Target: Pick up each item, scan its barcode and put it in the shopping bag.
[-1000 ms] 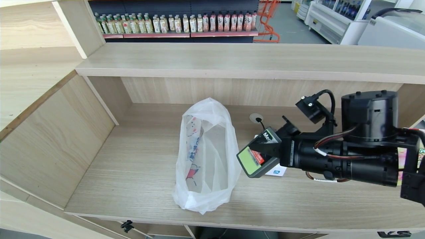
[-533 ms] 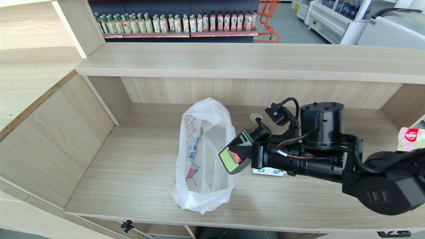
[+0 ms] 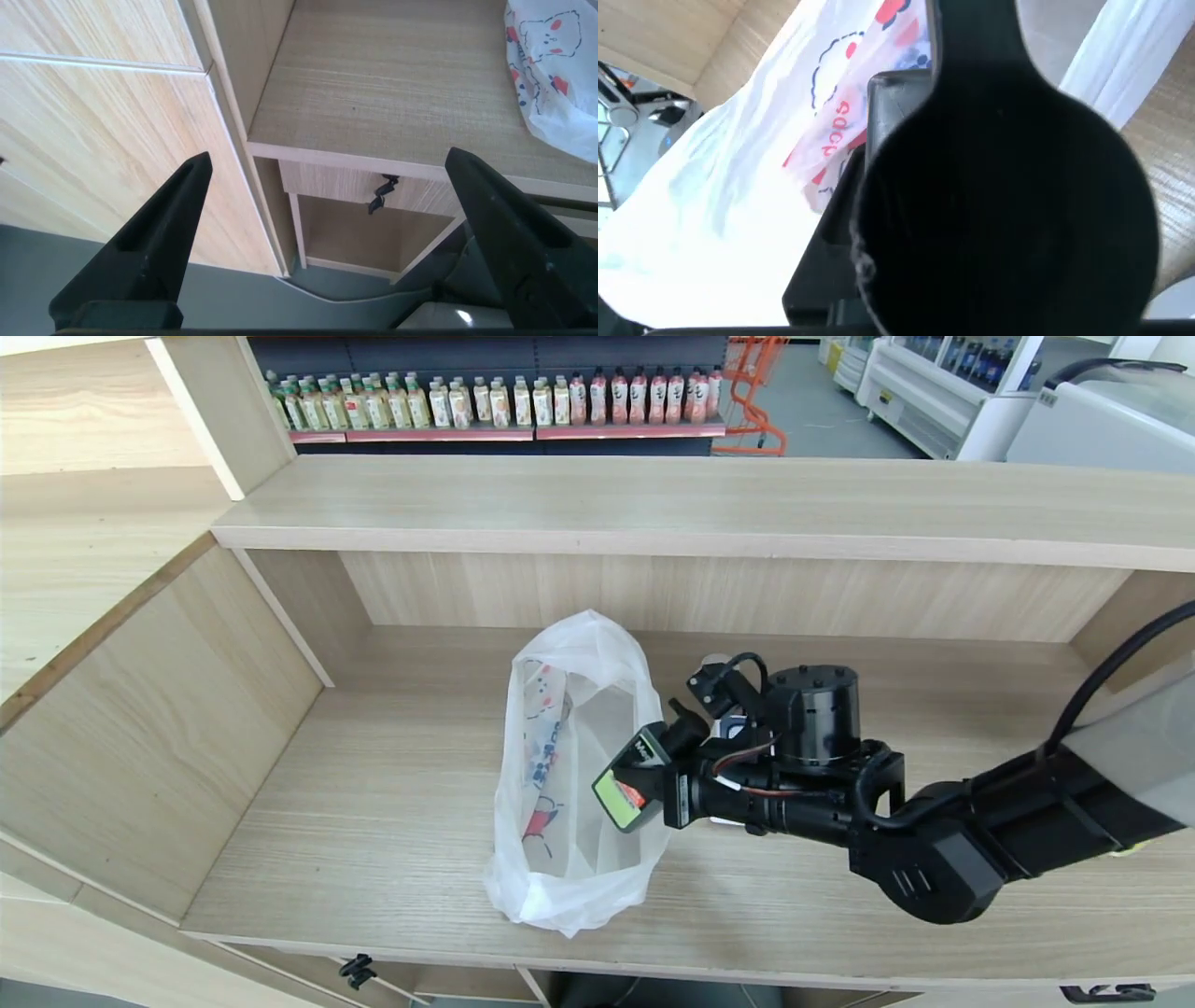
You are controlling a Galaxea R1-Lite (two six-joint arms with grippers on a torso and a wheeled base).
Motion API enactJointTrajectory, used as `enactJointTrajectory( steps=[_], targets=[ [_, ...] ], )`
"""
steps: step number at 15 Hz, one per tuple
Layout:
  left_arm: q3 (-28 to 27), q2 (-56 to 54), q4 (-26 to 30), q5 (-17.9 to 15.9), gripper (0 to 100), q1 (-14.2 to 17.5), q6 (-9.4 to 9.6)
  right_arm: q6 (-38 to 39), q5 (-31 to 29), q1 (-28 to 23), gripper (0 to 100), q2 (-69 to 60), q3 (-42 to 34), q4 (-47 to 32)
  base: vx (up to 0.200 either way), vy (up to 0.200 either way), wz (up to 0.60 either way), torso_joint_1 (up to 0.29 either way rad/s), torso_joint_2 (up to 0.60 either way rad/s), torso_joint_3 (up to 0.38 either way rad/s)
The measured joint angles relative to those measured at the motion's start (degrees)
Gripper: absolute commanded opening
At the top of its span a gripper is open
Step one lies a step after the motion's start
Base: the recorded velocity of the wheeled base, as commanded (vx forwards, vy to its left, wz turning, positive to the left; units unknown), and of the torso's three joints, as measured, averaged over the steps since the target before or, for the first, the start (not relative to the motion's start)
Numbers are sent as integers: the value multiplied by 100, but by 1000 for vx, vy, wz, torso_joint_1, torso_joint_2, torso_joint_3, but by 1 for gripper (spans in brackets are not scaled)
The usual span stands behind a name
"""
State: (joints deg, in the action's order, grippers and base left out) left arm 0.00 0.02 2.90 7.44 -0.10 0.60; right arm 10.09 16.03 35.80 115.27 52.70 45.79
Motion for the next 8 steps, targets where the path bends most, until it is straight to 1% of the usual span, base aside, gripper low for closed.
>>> enactJointTrajectory(
  steps=[3, 4, 6, 8],
  targets=[
    [0, 0, -1, 0, 100, 0, 2, -79, 2, 13, 0, 221, 77, 290, 0, 0, 0, 0, 0, 0],
    [0, 0, 0, -2, 100, 0, 2, -74, 2, 11, 100, 258, 107, 295, 0, 0, 0, 0, 0, 0],
    [0, 0, -1, -2, 100, 5, 2, 49, 20, -6, 100, 276, 234, 325, 0, 0, 0, 0, 0, 0],
    [0, 0, 0, -2, 100, 0, 0, 589, 39, -22, 100, 239, 276, 321, 0, 0, 0, 0, 0, 0]
  ],
)
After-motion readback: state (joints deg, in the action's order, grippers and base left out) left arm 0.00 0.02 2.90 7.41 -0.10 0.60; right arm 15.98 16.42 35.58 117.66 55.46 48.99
